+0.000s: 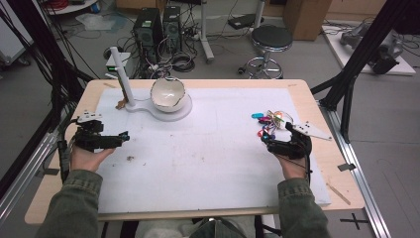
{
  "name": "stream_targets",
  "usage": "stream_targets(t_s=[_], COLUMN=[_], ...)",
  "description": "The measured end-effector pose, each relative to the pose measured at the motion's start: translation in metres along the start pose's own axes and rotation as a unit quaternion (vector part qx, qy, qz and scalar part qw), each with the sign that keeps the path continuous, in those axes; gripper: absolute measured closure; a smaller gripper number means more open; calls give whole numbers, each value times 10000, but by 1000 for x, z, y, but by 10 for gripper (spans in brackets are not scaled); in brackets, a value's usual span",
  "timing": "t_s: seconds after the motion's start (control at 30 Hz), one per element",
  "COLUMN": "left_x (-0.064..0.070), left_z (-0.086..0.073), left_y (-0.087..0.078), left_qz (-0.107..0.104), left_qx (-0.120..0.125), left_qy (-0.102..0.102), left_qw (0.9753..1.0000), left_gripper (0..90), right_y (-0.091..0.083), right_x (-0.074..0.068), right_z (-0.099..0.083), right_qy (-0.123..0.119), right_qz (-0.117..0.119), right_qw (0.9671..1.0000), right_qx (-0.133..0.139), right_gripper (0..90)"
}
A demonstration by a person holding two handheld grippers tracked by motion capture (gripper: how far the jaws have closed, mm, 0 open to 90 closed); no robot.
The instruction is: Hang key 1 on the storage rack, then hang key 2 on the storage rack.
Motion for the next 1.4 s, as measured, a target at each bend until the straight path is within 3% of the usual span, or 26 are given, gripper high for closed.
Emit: stream_targets(t_s=[0.27,0.5,0.67,0.8,1.2,1.4], left_x=[2,4,5,7,3,3], left_z=[-15,-32,-42,-44,-57,-60], left_y=[-13,-18,-24,-31,-35,-39], left_qz=[-130,-56,112,126,188,203], left_qx=[116,170,570,875,961,1065], left_qy=[-21,10,113,100,-25,-3], left_qw=[9998,9998,9982,9960,9952,9941], left_gripper=[35,35,34,35,34,34], right_y=[1,2,2,2,2,5], right_x=[0,-1,0,0,3,10], right_z=[-1,-1,0,0,4,6], right_qy=[10,-1,12,38,39,146], right_qz=[27,44,47,48,79,157], right_qw=[10000,10000,10000,10000,9999,9994], right_qx=[-45,-46,-30,-28,-104,-287], right_gripper=[5,5,5,5,5,5])
Point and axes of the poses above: each handheld gripper's, and its own axes: y roughly forward along the jaws, z roughly out of its top, x roughly to its right, the point moved 2 cm from there along y, roughly forward along the jaws, and after that the axes turned 4 degrees about -y, right-handed, at the moved point
